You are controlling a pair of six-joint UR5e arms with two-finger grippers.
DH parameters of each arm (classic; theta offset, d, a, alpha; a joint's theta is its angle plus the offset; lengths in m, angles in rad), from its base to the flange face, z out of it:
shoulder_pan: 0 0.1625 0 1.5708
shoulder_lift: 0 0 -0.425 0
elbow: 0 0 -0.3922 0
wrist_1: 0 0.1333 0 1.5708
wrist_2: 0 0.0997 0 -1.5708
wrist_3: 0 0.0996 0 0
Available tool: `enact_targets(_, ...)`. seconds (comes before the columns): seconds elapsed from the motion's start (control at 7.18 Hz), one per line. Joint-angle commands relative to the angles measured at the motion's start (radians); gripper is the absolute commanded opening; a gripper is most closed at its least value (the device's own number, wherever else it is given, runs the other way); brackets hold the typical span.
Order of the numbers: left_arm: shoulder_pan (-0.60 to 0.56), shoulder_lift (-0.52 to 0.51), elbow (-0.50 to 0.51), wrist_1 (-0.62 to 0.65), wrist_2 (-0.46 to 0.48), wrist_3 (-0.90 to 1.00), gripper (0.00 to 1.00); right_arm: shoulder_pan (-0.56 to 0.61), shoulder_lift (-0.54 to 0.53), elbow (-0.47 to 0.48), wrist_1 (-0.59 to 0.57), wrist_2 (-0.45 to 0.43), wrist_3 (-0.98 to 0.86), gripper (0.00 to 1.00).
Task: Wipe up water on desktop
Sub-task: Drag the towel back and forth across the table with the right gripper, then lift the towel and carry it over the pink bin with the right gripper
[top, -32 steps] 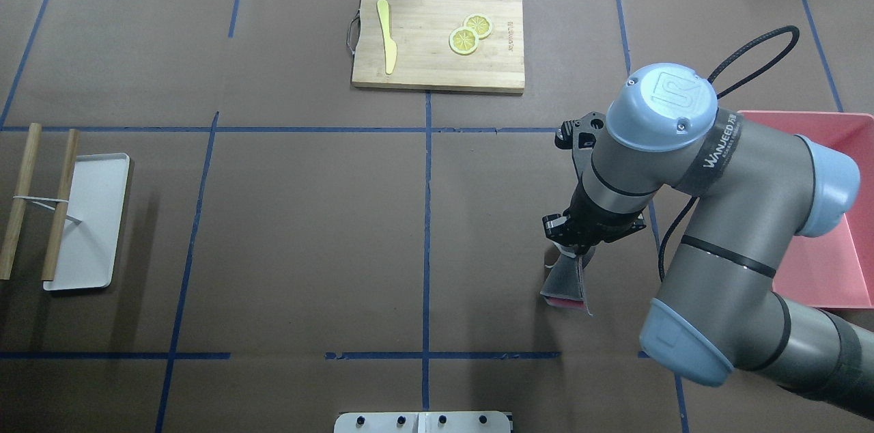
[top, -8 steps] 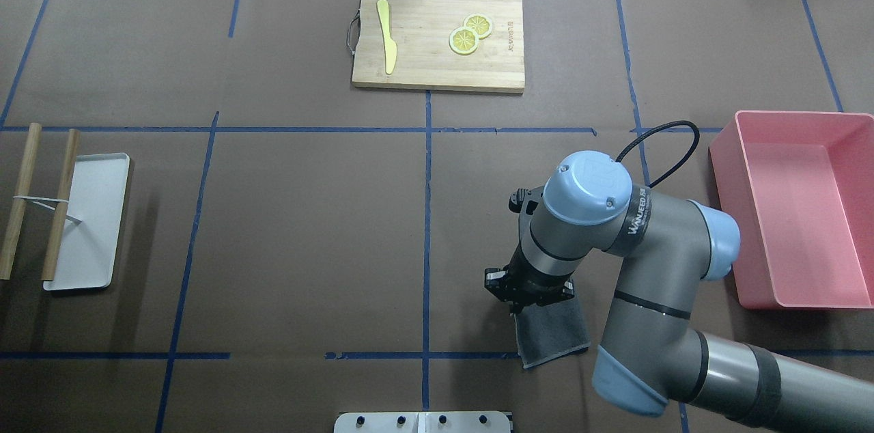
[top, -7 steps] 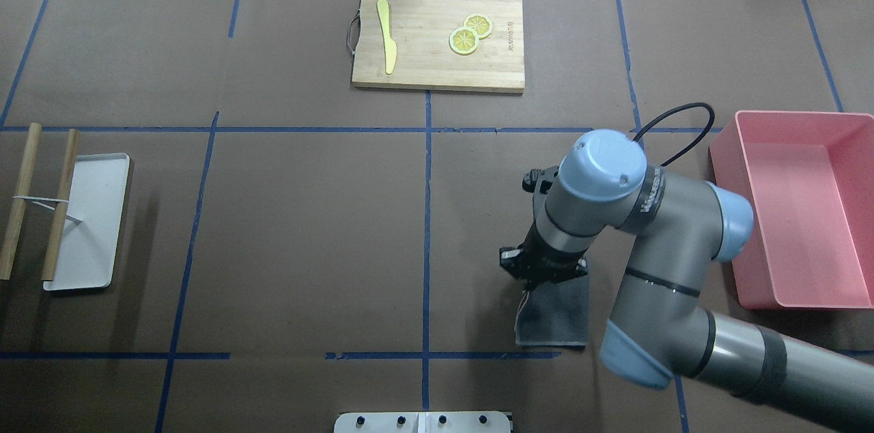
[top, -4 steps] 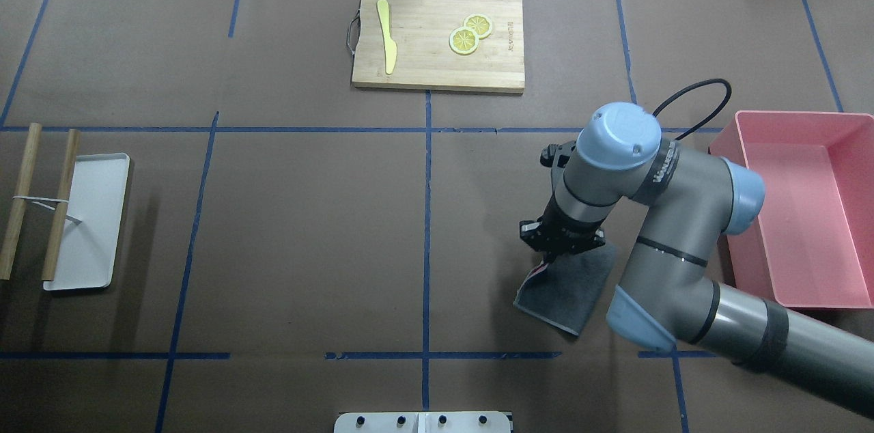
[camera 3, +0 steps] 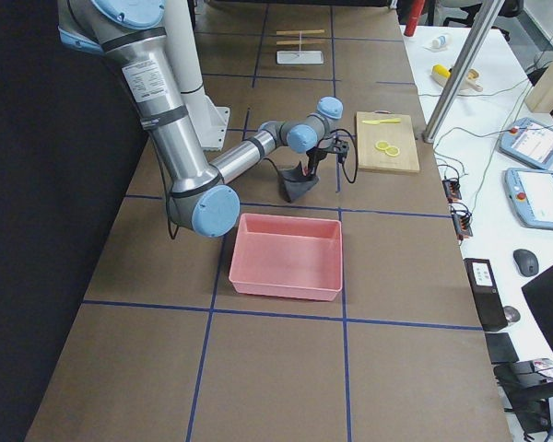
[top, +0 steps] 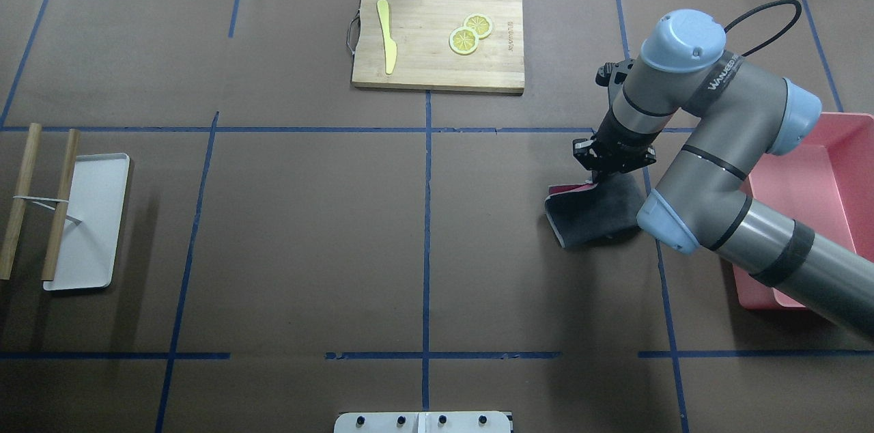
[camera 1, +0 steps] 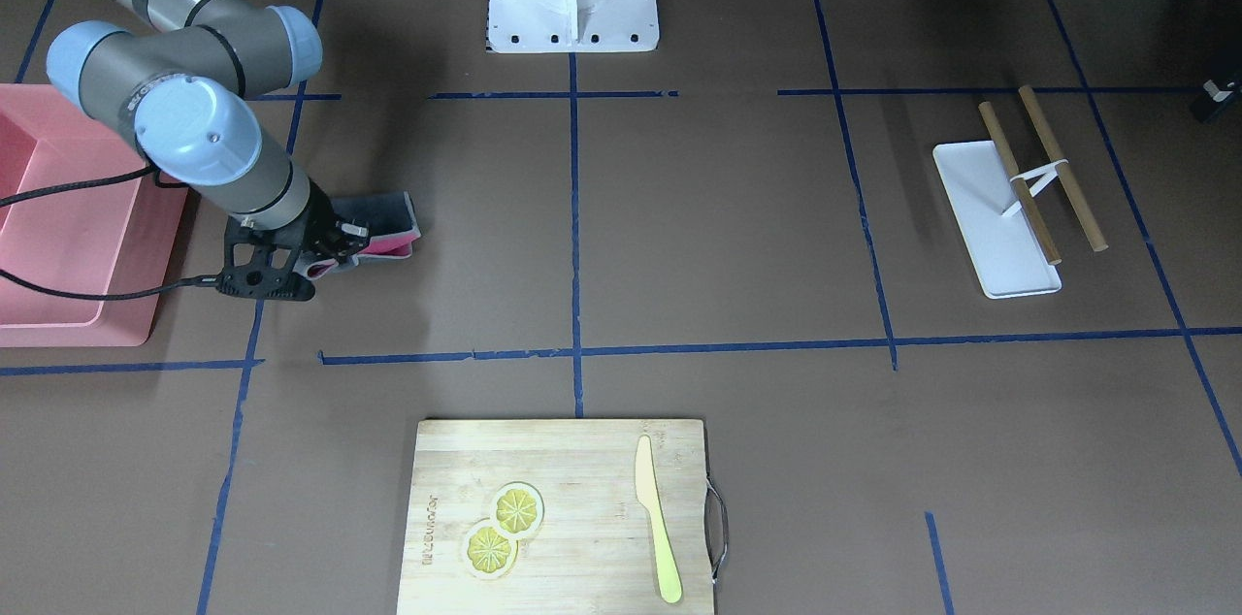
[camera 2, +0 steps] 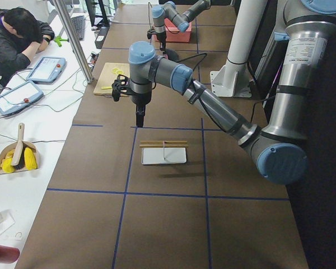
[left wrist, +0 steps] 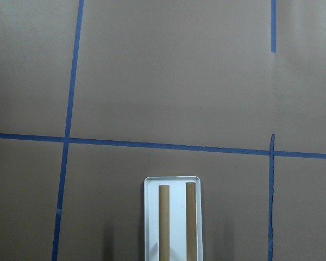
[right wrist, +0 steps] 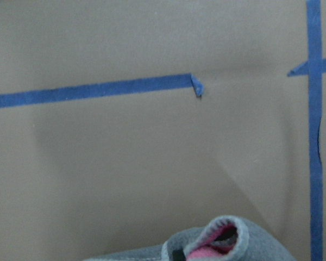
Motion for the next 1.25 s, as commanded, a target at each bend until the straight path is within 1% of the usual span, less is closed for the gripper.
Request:
enact_targets(0.0, -0.002, 0.004, -0.001, 0.0, 0.0, 0.001, 1.0, 0.058, 0.046, -0.036, 0.0, 0.002, -0.019, 0.0)
enact_targets(0.28, -0.008, 0.007, 0.0, -0.002, 0.004, 0.011, 1.0, 0.112, 0.076, -0.032, 0.003, 0.002, -0.022, 0.0)
enact_targets(0.42, -0.022, 0.029, 0.002, -0.003, 0.006, 0.014, 1.0, 0.156, 0.083, -0.024, -0.001, 0.025, -0.025, 0.0)
enact_targets(0.56, -0.028, 0.047, 0.013, -0.002, 0.008, 0.063, 1.0, 0.19, 0.07, 0.002, -0.01, 0.057, -0.037, 0.0)
enact_targets(0.7, -0.03, 0.064, 0.051, 0.0, 0.008, 0.126, 1.0, 0.236, 0.038, 0.038, -0.015, 0.057, -0.086, 0.0)
enact_targets(0.84, -0.031, 0.066, 0.122, -0.002, 0.008, 0.172, 1.0, 0.236, 0.005, 0.118, -0.087, 0.057, -0.108, 0.0)
enact_targets(0.98, -0.04, 0.066, 0.185, -0.005, 0.005, 0.244, 1.0, 0.254, 0.004, 0.235, -0.256, 0.056, -0.155, 0.0)
enact_targets(1.11, -0.05, 0.063, 0.254, -0.008, 0.011, 0.304, 1.0, 0.279, 0.005, 0.357, -0.469, 0.045, -0.277, 0.0)
